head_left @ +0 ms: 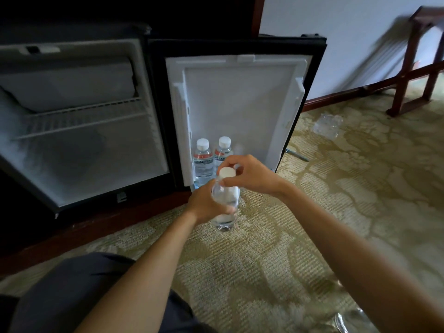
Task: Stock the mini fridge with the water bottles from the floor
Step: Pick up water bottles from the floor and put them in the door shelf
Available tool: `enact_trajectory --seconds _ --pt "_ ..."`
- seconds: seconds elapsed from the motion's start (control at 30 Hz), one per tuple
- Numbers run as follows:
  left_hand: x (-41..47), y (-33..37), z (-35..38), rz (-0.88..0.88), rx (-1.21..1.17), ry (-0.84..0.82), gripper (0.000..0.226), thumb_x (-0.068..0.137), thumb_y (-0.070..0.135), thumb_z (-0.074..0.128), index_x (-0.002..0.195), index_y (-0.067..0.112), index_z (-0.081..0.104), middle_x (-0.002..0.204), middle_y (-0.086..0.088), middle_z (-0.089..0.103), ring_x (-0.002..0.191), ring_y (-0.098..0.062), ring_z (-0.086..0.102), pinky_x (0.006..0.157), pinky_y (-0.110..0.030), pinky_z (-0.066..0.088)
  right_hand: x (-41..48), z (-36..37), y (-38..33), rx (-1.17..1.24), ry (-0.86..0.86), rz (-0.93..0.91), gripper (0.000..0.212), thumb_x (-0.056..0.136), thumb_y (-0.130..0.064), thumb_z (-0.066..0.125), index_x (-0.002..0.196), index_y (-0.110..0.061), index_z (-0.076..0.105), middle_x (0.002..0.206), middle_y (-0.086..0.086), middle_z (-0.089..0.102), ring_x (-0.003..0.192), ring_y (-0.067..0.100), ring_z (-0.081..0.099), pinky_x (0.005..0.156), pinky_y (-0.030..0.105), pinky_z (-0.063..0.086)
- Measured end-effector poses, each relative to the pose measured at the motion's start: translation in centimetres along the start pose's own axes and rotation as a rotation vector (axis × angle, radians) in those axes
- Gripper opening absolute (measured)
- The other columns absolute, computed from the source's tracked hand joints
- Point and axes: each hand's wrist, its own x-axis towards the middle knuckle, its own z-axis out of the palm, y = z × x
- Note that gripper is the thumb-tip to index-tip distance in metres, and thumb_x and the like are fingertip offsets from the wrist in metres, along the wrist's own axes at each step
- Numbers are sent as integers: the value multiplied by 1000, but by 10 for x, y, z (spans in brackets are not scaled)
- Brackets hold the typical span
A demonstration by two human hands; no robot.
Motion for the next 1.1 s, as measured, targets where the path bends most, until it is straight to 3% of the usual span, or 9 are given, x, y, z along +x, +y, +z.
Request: enact_trajectory --seconds 0.13,0.2,0.3,0.43,0.53,0.63,0.83,1.0,1.1 --pt "3 -2 -7 -94 -175 4 51 63 13 79 110 20 59 99 5 66 92 -13 63 69 -21 49 -4 1 19 461 85 147 18 92 -7 44 95 -15 60 82 4 58 74 11 57 73 19 51" --pt "1 1 -15 -101 -299 -28 44 66 3 76 105 17 61 90 7 65 86 -10 61 65 -17 44 -9 5 42 479 43 262 21 91 -3 41 103 -12 56 98 8 58 90 17 57 86 28 51" --pt "0 4 -23 -80 -382 -70 37 68 3 75 96 22 61 90 8 66 87 -9 61 67 -19 44 -19 17 69 394 -242 363 32 86 2 48 118 -6 48 114 8 56 107 19 58 99 35 46" --pt "4 4 -26 -53 -435 -74 38 68 5 75 100 21 61 95 3 68 90 -10 61 73 -24 47 -19 26 71 364 -384 354 51 77 10 56 124 -9 46 117 8 61 110 17 60 98 35 45" --pt "7 4 -26 -52 -465 -44 46 67 4 76 108 19 61 99 1 69 93 -14 62 82 -30 50 -14 31 62 351 -353 311 44 78 3 62 113 -20 50 101 0 62 95 12 61 90 28 46" --pt "11 2 -26 -54 -531 -6 52 67 3 75 113 20 60 101 4 69 94 -13 62 78 -29 49 -10 42 61 329 -197 304 53 76 3 65 121 -16 44 98 0 61 87 9 61 77 23 52" --pt "20 6 -21 -56 -516 166 39 66 9 78 101 15 60 95 1 67 92 -15 64 79 -28 53 -9 77 74 76 206 298 64 68 -13 76 121 -11 40 110 9 58 95 24 62 76 40 58" --pt "22 5 -20 -13 -482 143 48 62 -1 78 101 17 57 97 2 67 92 -12 63 82 -29 52 -4 68 69 298 -27 348 58 72 -1 70 118 -14 38 111 14 57 100 31 61 83 45 56" --pt "25 9 -20 27 -482 64 52 61 -9 76 104 16 58 91 6 65 89 -12 64 80 -26 52 3 53 68 318 -113 278 55 69 7 69 113 -15 44 99 3 60 92 19 63 79 29 56"
